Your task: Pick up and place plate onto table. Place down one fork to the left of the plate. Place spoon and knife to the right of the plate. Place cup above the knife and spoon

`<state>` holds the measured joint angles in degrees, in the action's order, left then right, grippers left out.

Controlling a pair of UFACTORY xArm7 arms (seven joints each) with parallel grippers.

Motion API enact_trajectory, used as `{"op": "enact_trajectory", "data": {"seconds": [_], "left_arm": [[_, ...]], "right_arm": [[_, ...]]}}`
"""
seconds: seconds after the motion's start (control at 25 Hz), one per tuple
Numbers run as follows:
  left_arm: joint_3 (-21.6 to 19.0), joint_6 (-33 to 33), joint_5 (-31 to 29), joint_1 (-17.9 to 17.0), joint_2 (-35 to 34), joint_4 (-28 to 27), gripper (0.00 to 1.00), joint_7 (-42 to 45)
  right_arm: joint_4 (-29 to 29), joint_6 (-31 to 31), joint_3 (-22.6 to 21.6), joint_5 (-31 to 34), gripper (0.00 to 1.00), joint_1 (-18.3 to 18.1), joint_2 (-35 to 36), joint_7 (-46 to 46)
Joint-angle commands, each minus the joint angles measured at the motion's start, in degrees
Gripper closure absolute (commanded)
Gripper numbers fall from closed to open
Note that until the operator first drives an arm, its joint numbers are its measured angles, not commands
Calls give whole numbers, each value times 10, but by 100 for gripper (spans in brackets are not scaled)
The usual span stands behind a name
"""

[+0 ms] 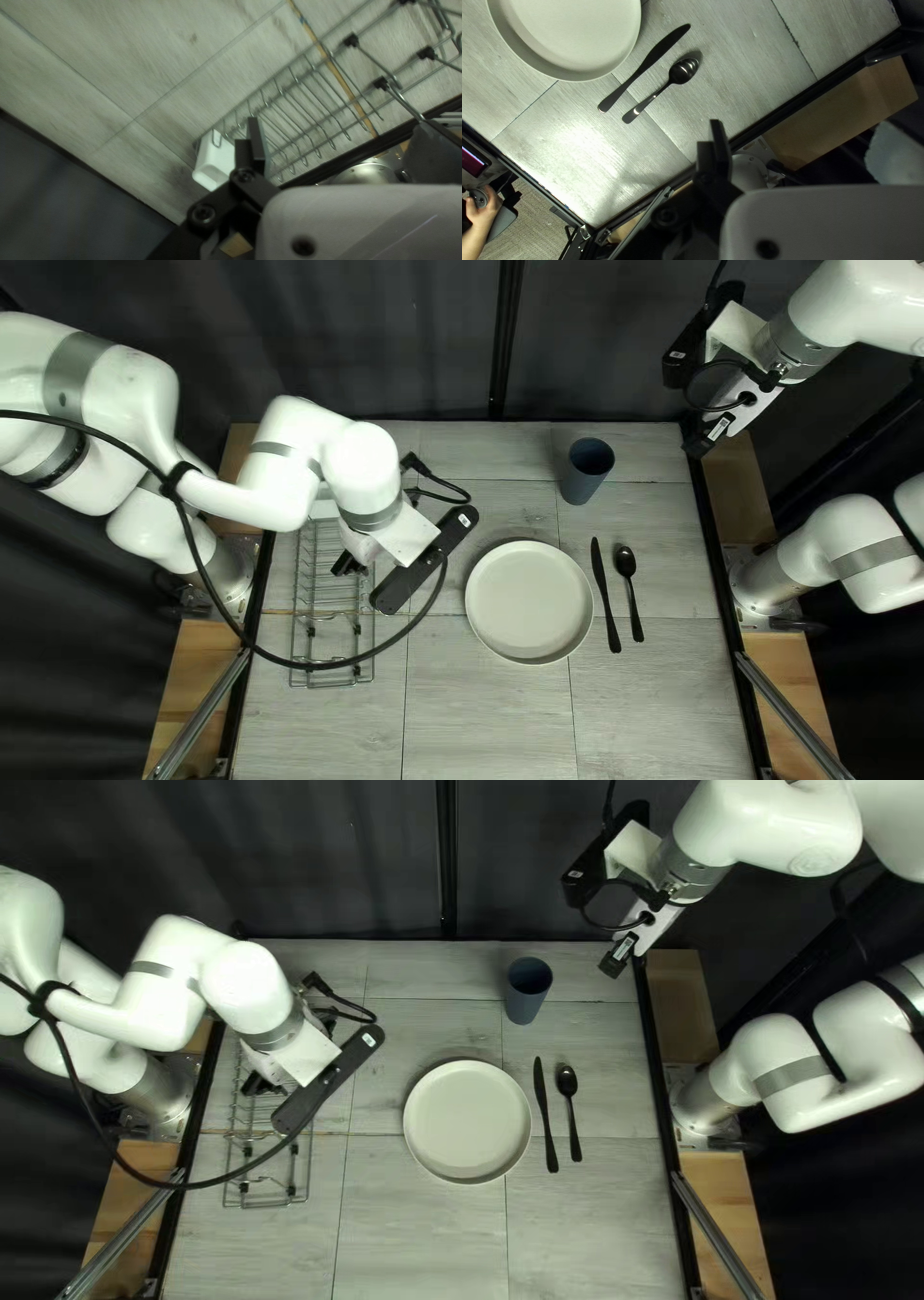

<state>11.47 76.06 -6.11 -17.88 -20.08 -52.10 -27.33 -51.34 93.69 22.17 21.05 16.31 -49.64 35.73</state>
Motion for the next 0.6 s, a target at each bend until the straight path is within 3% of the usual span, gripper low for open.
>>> {"op": "enact_trajectory", "data": {"seconds": [0.04, 0.16, 0.4, 0.6], "left_arm": [[17, 22, 38, 9, 44, -40, 0, 29], [6, 47, 59, 21, 39, -45, 0, 135], [-28, 113, 77, 48, -42, -15, 0, 337], [-28, 113, 77, 48, -42, -15, 0, 337]], "right_arm": [[0, 0, 0, 0, 0, 0, 0, 0], [0, 0, 0, 0, 0, 0, 0, 0], [0, 0, 0, 0, 0, 0, 0, 0], [0, 0, 0, 0, 0, 0, 0, 0]]}}
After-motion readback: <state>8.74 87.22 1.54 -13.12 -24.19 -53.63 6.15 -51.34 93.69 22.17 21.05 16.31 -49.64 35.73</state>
